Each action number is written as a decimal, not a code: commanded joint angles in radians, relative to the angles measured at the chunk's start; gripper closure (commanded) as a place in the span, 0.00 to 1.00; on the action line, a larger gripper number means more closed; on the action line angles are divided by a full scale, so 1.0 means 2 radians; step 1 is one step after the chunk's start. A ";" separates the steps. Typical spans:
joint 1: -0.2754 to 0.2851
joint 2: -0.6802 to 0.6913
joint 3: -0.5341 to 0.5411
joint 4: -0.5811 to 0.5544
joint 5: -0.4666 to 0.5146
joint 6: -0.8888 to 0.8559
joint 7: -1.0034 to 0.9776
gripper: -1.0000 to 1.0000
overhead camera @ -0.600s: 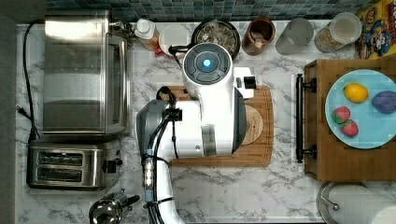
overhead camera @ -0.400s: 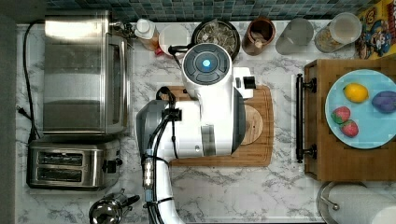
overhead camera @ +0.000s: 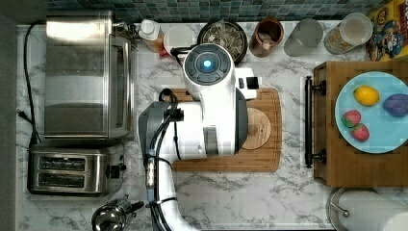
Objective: Get a tea bag.
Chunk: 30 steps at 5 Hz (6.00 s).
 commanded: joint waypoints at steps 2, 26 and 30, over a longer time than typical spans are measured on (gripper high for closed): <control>-0.003 0.050 -0.010 0.079 -0.027 0.132 0.061 1.00; -0.013 0.101 0.006 0.210 -0.004 0.041 0.008 1.00; 0.010 -0.016 -0.012 0.026 0.030 0.011 -0.065 1.00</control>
